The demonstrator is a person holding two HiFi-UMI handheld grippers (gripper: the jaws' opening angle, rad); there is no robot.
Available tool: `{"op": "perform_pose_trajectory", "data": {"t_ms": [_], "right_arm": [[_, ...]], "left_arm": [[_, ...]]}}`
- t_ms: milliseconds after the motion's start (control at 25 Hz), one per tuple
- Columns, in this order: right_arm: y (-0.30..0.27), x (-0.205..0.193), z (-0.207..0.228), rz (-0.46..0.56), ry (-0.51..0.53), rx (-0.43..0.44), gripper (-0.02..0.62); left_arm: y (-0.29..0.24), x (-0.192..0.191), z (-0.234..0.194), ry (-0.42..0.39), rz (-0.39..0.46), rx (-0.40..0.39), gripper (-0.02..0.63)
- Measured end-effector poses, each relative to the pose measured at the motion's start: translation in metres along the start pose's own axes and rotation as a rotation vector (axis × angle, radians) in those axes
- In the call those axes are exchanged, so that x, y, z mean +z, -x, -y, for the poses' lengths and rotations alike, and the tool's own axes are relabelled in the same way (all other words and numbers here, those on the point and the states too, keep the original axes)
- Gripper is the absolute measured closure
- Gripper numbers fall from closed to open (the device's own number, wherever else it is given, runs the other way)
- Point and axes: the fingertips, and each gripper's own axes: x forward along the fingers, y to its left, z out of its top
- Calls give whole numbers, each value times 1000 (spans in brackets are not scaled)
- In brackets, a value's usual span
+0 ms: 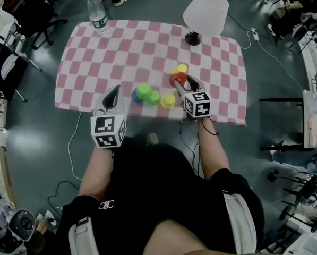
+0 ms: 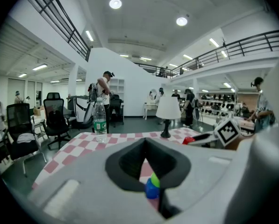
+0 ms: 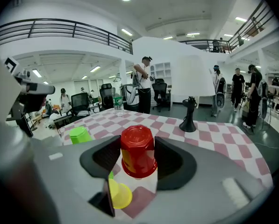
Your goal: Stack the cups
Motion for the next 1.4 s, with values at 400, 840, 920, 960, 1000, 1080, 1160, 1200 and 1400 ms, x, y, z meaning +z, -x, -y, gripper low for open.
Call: {"op": "perform_pose_trajectory", "data": {"t_ms": [400, 840, 920, 960, 1000, 1080, 1160, 1200, 1400], "right_arm": [[23, 11, -38, 25, -4, -32, 371], [25, -17, -70, -23, -45, -71, 370], [24, -22, -72, -26, -53, -80, 371], [24, -25, -73, -28, -58, -85, 370], [24, -28, -73, -32, -64, -89, 370], [23, -33, -74, -44, -72, -93, 370], [21, -37, -75, -56, -76, -95, 370], [21, -39, -75, -60, -77, -97, 370], [19, -40, -75, -59, -74, -106, 370]], "left_arm": [[-12, 4, -7, -13, -3, -114, 607], [-24, 1, -14, -34, -33, -222, 607], [-25, -1, -14, -39, -40, -235, 607], [-26, -2, -14, -41, -44, -240, 607], [-27, -3, -14, -42, -47, -245, 607], [-28, -4, -14, -43, -51, -252, 607], [-28, -5, -15, -43, -55, -257, 607], [-28, -5, -15, -43, -57, -259, 607], [-31, -7, -17, -45, -65, -263, 607]]}}
